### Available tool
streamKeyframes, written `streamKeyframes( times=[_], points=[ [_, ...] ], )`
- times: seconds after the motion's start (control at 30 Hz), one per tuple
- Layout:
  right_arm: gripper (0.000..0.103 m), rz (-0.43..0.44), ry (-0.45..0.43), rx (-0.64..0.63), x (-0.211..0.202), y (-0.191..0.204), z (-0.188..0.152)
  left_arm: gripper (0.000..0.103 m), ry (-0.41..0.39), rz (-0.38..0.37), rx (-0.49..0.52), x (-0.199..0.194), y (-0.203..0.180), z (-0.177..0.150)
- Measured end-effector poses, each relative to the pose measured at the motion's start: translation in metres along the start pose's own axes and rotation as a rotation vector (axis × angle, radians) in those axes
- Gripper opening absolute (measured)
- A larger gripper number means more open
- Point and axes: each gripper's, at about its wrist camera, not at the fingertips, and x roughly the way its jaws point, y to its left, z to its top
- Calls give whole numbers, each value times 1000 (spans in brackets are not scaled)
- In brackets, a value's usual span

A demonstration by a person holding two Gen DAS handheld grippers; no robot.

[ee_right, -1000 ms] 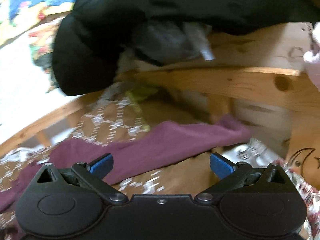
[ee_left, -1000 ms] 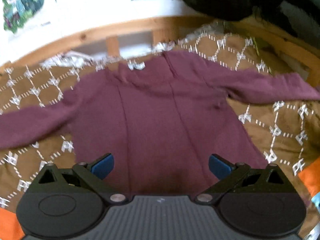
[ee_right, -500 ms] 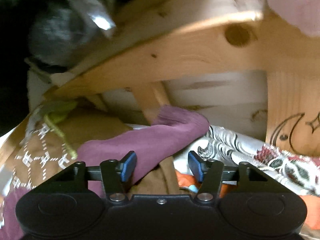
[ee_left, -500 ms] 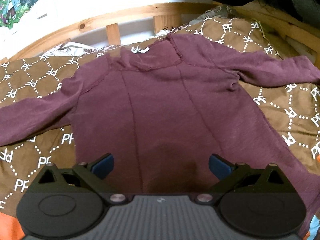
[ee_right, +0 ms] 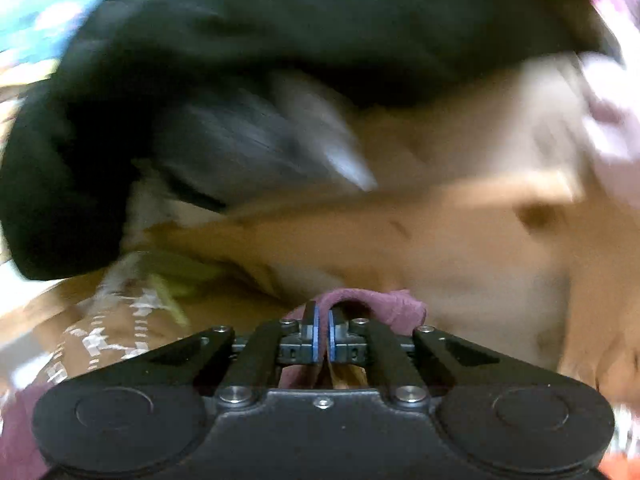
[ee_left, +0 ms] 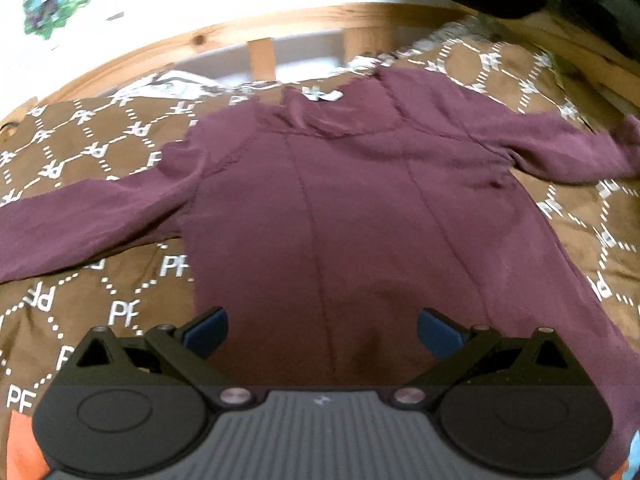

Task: Fold small clothes
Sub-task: 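Grasp the maroon shirt sleeve cuff with the right gripper, then fold the held sleeve across the shirt body with the right gripper, release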

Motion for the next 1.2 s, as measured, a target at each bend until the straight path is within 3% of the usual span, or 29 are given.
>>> streamKeyframes(
  times=[0.13,0.33,0.63,0.73,0.87,1.07,1.2],
  points=[
    [3,188,-123,-140,-27,41,17,103,-12,43,-91,-1,15,6],
    [3,488,-165,-312,-64,108,14,103,-43,88,-200,-7,40,11],
    [3,924,-90,-667,-139,198,-77,103,-71,145,-272,-14,72,9],
    [2,1013,-56,-794,-168,213,-113,103,-79,159,-282,-14,81,6],
    [3,1089,39,-863,-189,220,-148,103,-75,170,-286,-14,89,0],
    [3,1152,110,-993,-208,208,-175,103,-97,159,-273,-17,91,-4],
    [20,1192,175,-1016,-211,204,-178,103,-117,122,-274,-19,90,-4]
  ],
)
